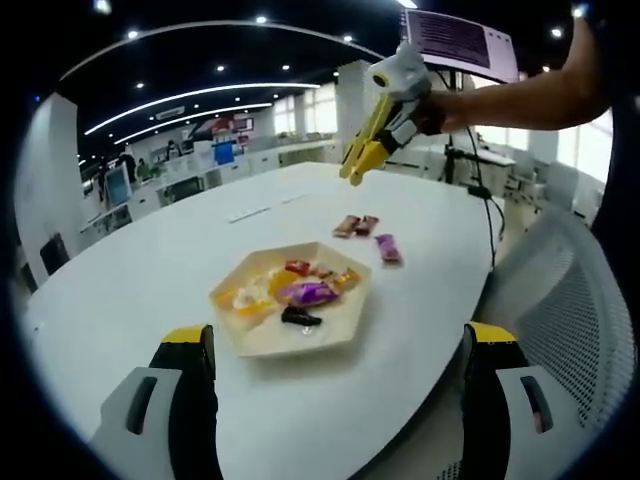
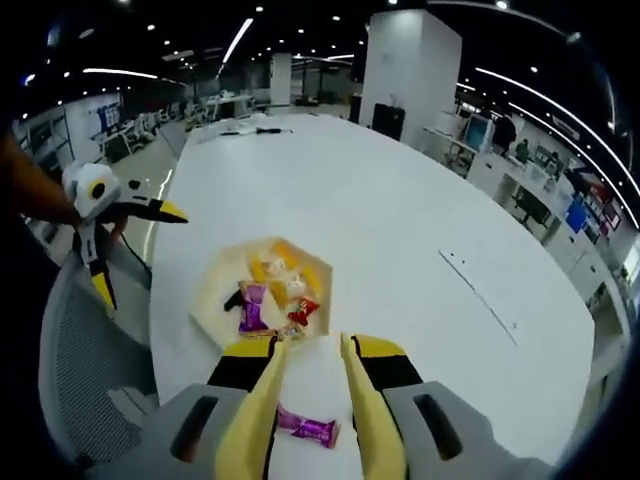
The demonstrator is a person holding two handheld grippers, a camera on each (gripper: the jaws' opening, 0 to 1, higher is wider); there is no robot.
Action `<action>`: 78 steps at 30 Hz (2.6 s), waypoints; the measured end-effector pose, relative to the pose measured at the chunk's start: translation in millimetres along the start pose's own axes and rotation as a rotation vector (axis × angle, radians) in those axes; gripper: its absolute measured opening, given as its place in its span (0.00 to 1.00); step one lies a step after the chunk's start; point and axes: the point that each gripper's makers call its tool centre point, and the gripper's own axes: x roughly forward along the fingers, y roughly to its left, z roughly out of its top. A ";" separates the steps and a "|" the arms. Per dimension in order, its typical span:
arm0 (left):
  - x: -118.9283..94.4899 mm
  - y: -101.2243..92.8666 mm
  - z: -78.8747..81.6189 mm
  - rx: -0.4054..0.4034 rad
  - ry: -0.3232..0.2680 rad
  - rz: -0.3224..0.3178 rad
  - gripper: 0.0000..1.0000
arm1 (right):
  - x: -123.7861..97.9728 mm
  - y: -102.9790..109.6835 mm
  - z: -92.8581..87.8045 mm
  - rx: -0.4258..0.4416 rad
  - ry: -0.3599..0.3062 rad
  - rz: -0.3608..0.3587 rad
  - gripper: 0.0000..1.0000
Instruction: Place the target food into the container with the food tongs after gripping and lifting it, then release it inside without dropping or visibly crushing the food.
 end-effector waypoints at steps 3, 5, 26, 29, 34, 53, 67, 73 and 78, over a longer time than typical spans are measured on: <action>0.4 -0.3 -0.7 0.000 0.002 -0.001 0.99 | -5.4 -5.0 -11.2 0.008 0.005 -0.002 0.28; 0.7 0.1 -1.5 -0.001 0.005 0.000 0.99 | -8.1 -7.8 -18.1 0.007 0.010 -0.003 0.28; 1.9 1.2 -6.2 0.003 0.032 0.011 0.99 | -2.7 -11.1 -49.6 -0.043 0.043 0.057 0.27; 2.0 0.8 -6.6 0.002 0.035 0.010 0.99 | 4.0 -13.6 -57.7 -0.035 0.048 0.058 0.27; 2.3 1.3 -7.1 0.002 0.036 0.011 0.99 | 12.0 -11.7 -70.9 -0.038 0.069 0.085 0.27; 2.7 2.6 -10.0 -0.004 0.051 0.017 0.99 | 30.2 9.3 -108.8 -0.100 0.178 0.296 0.27; 3.2 3.8 -10.8 -0.011 0.056 0.023 0.99 | 38.2 7.8 -124.0 -0.105 0.232 0.331 0.27; 3.0 4.3 -10.0 -0.012 0.053 0.023 0.99 | 27.2 14.5 -130.1 -0.084 0.236 0.331 0.27; 3.1 3.4 -10.0 -0.010 0.052 0.020 0.99 | 20.3 27.8 -136.1 -0.079 0.239 0.330 0.27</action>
